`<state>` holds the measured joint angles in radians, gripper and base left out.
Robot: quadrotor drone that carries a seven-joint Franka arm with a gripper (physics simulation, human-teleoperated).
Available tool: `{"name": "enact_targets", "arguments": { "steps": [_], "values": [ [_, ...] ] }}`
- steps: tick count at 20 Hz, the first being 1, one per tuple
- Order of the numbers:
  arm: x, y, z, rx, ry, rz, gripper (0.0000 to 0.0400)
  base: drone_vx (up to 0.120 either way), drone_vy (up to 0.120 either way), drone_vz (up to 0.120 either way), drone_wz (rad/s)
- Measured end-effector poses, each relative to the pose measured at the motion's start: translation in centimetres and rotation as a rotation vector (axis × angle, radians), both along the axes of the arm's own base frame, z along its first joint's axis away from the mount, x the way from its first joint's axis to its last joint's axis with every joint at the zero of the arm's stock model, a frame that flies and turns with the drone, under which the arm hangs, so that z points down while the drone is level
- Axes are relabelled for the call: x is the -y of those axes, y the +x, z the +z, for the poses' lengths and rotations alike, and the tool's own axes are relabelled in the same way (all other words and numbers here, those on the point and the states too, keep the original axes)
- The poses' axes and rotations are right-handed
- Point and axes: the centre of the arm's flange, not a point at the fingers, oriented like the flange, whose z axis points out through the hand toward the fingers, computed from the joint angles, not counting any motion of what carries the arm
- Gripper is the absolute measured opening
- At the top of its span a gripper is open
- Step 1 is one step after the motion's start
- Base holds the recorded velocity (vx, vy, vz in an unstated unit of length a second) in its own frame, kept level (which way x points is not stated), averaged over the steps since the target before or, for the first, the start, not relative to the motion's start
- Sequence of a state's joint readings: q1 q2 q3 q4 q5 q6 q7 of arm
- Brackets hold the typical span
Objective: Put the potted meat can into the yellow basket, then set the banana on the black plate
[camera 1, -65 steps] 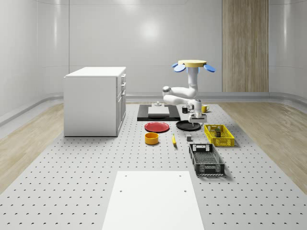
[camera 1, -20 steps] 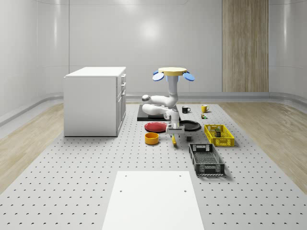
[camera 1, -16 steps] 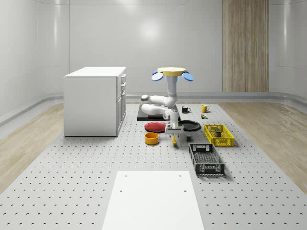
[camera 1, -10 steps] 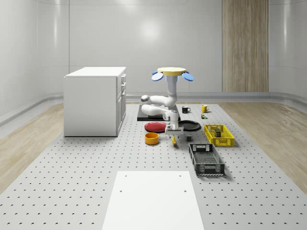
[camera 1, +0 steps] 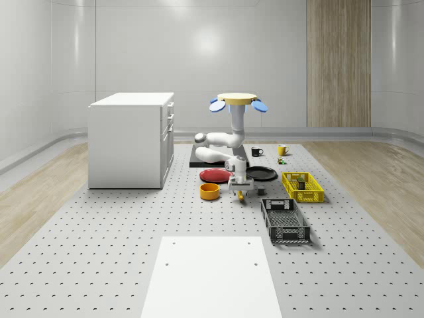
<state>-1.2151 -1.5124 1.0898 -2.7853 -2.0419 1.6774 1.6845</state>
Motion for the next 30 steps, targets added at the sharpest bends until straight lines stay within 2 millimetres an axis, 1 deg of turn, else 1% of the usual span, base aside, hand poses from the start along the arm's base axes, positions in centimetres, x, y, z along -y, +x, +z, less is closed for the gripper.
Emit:
{"name": "enact_targets", "arguments": {
  "steps": [6,9,11,13,18,21,26,30],
  "values": [
    [0.0,0.0,0.7,0.0,0.0,0.0,0.04,0.0,0.0,0.0,0.0],
    [0.0,0.0,0.9,0.0,0.0,0.0,0.0279,0.0,0.0,0.0,0.0],
    [0.0,0.0,0.9,0.0,0.0,0.0,0.0228,0.0,0.0,0.0,0.0],
    [0.0,0.0,0.9,0.0,0.0,0.0,0.0199,0.0,0.0,0.0,0.0],
    [0.0,0.0,0.9,-0.002,-0.005,-0.001,0.0197,0.0,0.0,0.0,0.0],
    [0.0,0.0,0.2,-0.002,-0.006,0.009,0.0197,0.0,0.0,0.0,0.0],
    [0.0,0.0,-1.6,-0.003,-0.007,0.027,0.0197,0.0,0.0,0.12,0.0],
    [0.0,0.0,-2.5,-0.003,-0.007,0.037,0.0197,0.0,0.0,0.12,0.0]
  ]
}}
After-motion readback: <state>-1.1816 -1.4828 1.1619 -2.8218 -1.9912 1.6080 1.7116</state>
